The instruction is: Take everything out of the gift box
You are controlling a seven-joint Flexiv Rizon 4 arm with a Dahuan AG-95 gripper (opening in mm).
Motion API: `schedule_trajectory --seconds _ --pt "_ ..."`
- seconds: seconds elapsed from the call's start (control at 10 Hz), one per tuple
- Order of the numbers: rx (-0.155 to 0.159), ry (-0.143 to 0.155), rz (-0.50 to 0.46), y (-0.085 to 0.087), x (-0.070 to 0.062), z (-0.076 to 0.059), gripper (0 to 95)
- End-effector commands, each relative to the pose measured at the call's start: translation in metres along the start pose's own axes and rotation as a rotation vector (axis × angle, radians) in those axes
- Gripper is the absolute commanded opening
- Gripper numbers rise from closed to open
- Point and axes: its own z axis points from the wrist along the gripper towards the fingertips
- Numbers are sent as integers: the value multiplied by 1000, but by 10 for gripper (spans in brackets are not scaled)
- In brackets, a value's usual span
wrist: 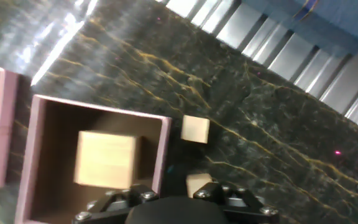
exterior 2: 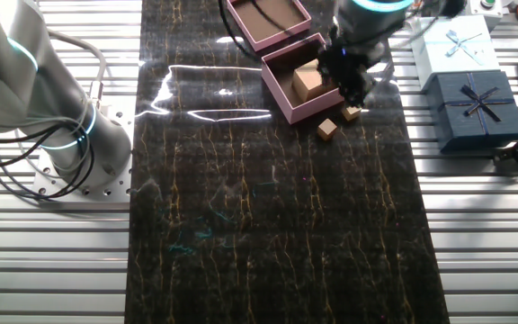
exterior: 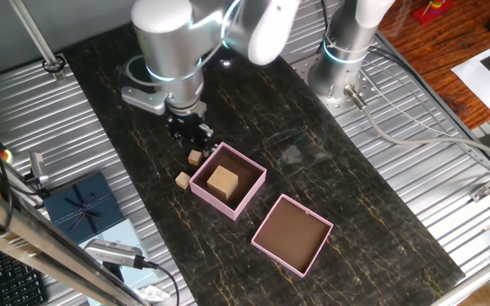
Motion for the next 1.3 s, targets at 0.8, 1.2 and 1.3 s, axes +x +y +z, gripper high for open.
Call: schedule_trajectory --seconds 0.8,1.2,1.3 --pt "6 11 70 55 -16 30 760" --pt "8 5 86 67 -14 52 760" --pt "9 4 84 68 -14 55 760"
